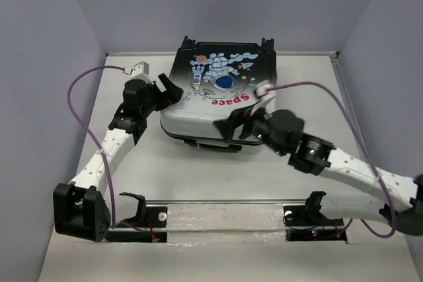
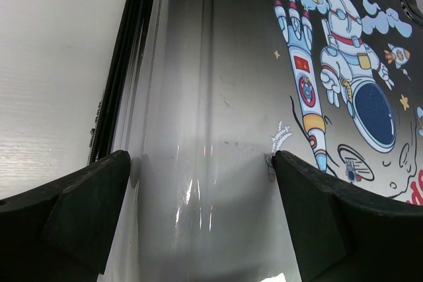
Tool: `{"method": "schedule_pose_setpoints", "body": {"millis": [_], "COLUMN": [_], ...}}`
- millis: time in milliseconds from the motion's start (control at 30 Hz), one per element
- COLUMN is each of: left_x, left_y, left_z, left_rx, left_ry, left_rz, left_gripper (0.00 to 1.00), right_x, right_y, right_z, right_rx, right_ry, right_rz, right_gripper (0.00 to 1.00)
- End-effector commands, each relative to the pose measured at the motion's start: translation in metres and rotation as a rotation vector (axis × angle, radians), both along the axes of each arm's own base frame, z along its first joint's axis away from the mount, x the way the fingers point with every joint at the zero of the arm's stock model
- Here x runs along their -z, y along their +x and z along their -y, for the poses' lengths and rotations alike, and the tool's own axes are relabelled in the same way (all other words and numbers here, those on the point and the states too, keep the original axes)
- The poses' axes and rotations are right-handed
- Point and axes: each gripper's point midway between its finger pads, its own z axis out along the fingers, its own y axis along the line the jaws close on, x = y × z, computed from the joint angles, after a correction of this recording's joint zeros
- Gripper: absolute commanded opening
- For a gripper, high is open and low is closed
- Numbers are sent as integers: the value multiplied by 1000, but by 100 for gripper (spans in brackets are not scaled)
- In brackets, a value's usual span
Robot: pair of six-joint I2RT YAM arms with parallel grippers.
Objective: Pack the luggage
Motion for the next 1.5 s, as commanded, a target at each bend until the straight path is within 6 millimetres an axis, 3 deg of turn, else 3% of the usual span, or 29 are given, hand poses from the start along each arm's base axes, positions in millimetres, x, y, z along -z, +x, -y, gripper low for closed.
{"method": "schedule_pose_setpoints", "body": {"millis": [0,33,67,100,133,167,200,233,300,333,533,567,633,667,767,800,833,967,1033,1067,1167,1233,1333,1367,1467], "left_x": [-14,-12,-11,-11,-11,-11,-12,-14,-14,-12,-3,-2,1,2,4,5,6,-1,-15,-21,-46,-68,-97,-112,-140], "left_y": [-22,-24,-25,-26,-27,-28,-29,-31,-33,-36,-53,-61,-70,-75,-97,-108,-114,-137,-148,-150,-155,-153,-147,-141,-130], "left_z": [36,37,38,38,39,39,40,43,44,48,66,75,85,91,119,134,142,175,187,190,196,197,193,185,168], "left_rx": [142,144,143,141,133,129,129,133,133,146,189,213,235,249,311,341,361,424,443,445,449,441,419,383,300], "left_ry": [-73,-68,-60,-51,-28,-20,-10,-9,-4,-1,-8,-15,-26,-32,-58,-64,-68,-86,-99,-103,-115,-125,-114,-88,-52], "left_rz": [29,27,27,29,30,32,35,39,40,38,25,21,22,19,15,12,9,15,40,53,104,140,198,228,293], "left_gripper": [99,99,99,99,99,99,99,99,99,99,99,99,99,99,99,99,99,99,99,99,99,99,99,99,99], "right_x": [-7,-12,-16,-13,-16,-12,-1,14,21,35,48,57,55,67,56,67,51,38,42,25,12,1,-34,-53,-82], "right_y": [73,96,94,119,127,146,159,172,186,194,212,214,220,222,228,235,239,260,269,278,289,292,292,290,285], "right_z": [114,148,146,177,182,212,206,219,216,205,182,175,165,155,133,126,118,104,102,103,105,109,116,121,127], "right_rx": [350,458,442,546,531,606,552,599,530,472,367,326,273,211,65,31,-31,-103,-96,-80,-44,-15,30,56,85], "right_ry": [29,37,42,40,55,60,61,44,62,51,70,67,76,75,112,114,137,164,161,159,147,142,139,142,152], "right_rz": [-51,-58,-64,-82,-106,-128,-189,-222,-281,-311,-343,-371,-378,-417,-428,-464,-445,-454,-488,-444,-432,-402,-312,-262,-196], "right_gripper": [92,92,94,100,100,100,100,100,100,100,100,100,98,95,93,94,94,96,98,99,100,100,100,100,100]}}
